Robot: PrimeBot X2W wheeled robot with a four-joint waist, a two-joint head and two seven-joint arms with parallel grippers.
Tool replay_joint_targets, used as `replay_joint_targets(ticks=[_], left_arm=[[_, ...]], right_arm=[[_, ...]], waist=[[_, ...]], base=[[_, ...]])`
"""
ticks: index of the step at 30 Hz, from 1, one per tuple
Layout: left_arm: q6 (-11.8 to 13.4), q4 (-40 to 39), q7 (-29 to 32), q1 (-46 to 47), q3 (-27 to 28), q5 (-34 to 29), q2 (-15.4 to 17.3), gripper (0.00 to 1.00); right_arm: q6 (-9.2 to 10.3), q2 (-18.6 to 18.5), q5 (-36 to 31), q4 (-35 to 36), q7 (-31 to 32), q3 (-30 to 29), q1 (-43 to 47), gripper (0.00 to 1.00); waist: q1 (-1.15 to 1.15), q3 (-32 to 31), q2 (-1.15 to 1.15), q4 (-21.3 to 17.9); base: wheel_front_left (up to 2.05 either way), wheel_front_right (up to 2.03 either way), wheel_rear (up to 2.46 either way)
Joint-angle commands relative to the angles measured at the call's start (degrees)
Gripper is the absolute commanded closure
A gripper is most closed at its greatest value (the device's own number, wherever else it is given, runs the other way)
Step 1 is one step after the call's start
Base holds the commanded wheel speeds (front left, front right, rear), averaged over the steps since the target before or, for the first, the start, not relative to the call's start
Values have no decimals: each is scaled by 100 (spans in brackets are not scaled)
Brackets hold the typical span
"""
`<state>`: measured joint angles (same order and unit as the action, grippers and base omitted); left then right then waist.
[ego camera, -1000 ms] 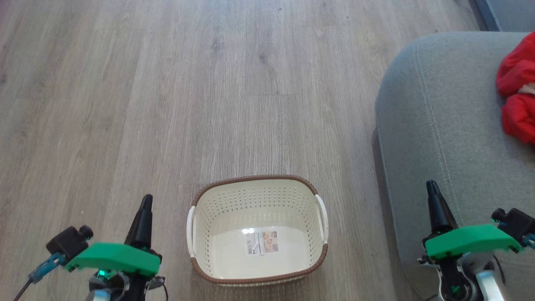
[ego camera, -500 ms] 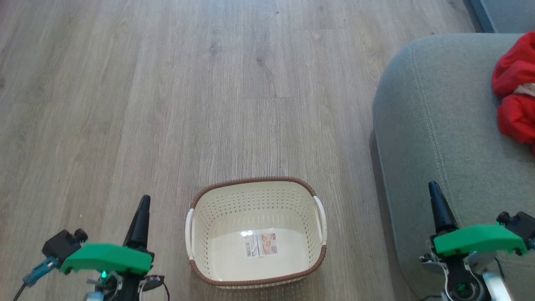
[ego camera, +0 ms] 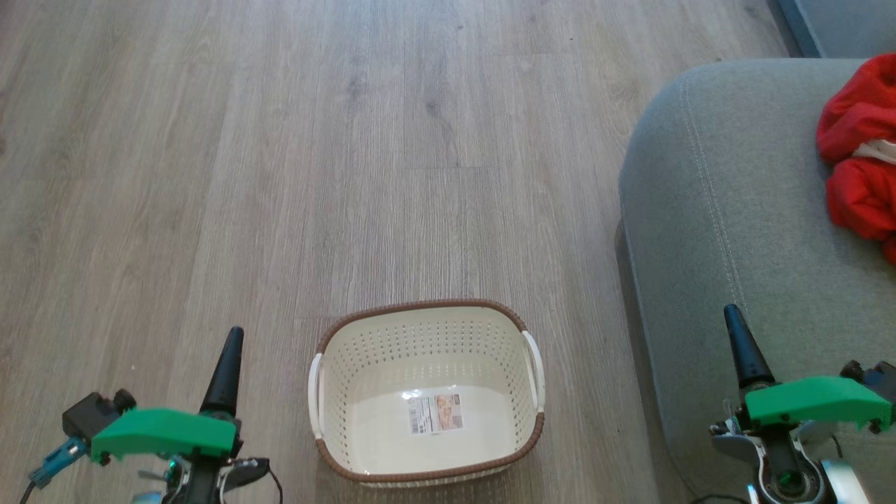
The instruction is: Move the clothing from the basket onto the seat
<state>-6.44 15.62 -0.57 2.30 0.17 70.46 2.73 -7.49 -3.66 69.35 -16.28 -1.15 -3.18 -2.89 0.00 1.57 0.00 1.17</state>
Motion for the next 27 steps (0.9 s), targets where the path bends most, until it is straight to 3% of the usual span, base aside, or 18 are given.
replay_joint_targets(ticks=[1,27], left_arm=[[-48,-175,37,315,194,141,61,100],[-88,-163,483,364,469,1630,60,100]], right_arm=[[0,-35,159,214,50,47,-276,100],[0,-13,1748,227,496,-145,-306,100]], waist=[[0,-4,0,-4],[0,-101,0,-85]], base=[[0,0,0],[0,0,0]])
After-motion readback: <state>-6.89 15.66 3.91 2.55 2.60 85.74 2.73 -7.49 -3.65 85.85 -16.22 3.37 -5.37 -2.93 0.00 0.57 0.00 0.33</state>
